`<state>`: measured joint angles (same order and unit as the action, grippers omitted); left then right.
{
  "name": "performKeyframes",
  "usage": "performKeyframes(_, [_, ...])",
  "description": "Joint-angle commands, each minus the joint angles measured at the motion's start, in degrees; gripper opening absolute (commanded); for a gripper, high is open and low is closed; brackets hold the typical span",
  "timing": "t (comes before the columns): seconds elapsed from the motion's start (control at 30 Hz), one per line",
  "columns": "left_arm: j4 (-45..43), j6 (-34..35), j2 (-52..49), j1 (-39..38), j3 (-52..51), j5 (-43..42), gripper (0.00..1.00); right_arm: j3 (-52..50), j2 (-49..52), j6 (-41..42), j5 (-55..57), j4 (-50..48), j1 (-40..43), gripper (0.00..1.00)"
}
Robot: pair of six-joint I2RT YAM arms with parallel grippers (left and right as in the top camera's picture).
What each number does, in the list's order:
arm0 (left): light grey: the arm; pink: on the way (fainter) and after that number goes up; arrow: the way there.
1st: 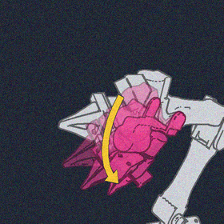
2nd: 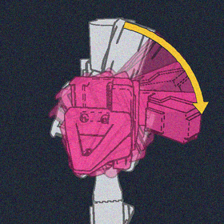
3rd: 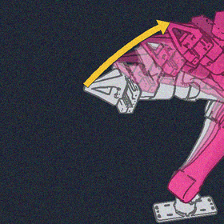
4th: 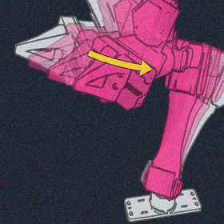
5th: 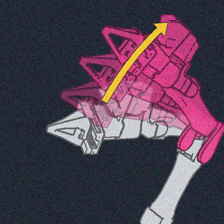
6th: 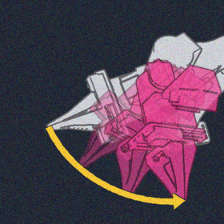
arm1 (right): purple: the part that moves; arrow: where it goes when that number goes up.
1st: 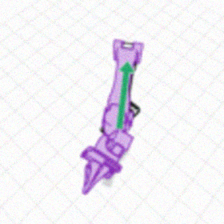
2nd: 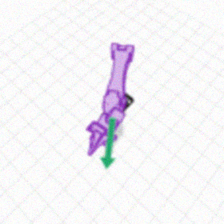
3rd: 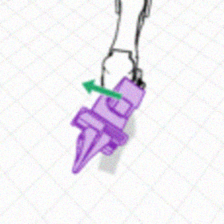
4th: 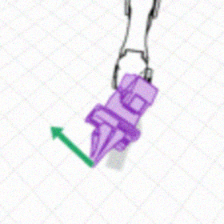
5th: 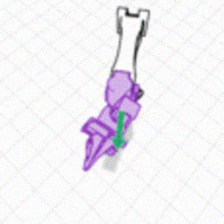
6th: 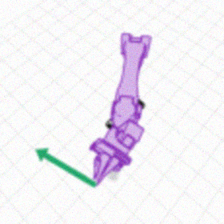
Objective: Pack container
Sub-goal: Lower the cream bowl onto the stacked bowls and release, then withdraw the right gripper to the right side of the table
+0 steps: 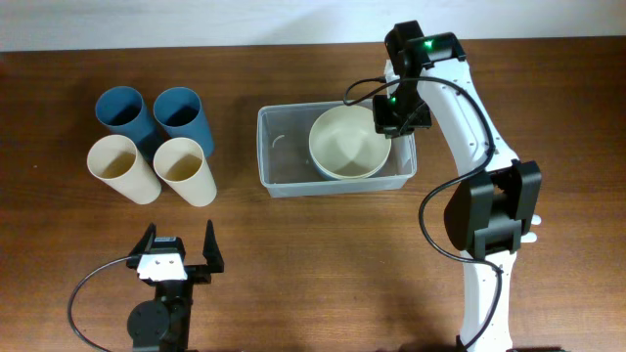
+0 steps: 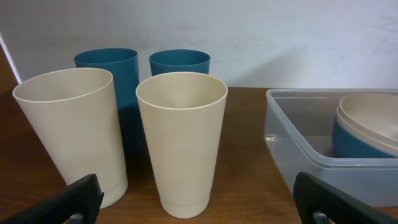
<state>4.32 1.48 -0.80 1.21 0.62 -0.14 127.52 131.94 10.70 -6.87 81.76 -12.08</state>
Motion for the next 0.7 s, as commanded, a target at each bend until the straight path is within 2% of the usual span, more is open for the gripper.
performKeyframes(0.0, [0.44, -0.72, 0.46, 0.35, -0.13, 0.13, 1.00, -0.42, -0.52, 0.26, 0.07, -0.17, 0.15, 0.04])
performKeyframes(0.4, [0.44, -0.70, 0.46, 0.35, -0.13, 0.13, 1.00, 2.16, -0.55, 0.26, 0.09, 1.81, 1.49, 0.04])
performKeyframes(0.53, [0.44, -0.70, 0.46, 0.35, -0.13, 0.13, 1.00, 6.51, -0.57, 0.26, 0.07, 4.81, 3.02, 0.09])
performKeyframes(0.67, [0.44, -0.70, 0.46, 0.35, -0.13, 0.13, 1.00, 13.11, -0.70, 0.26, 0.07, 8.46, 5.07, 0.28])
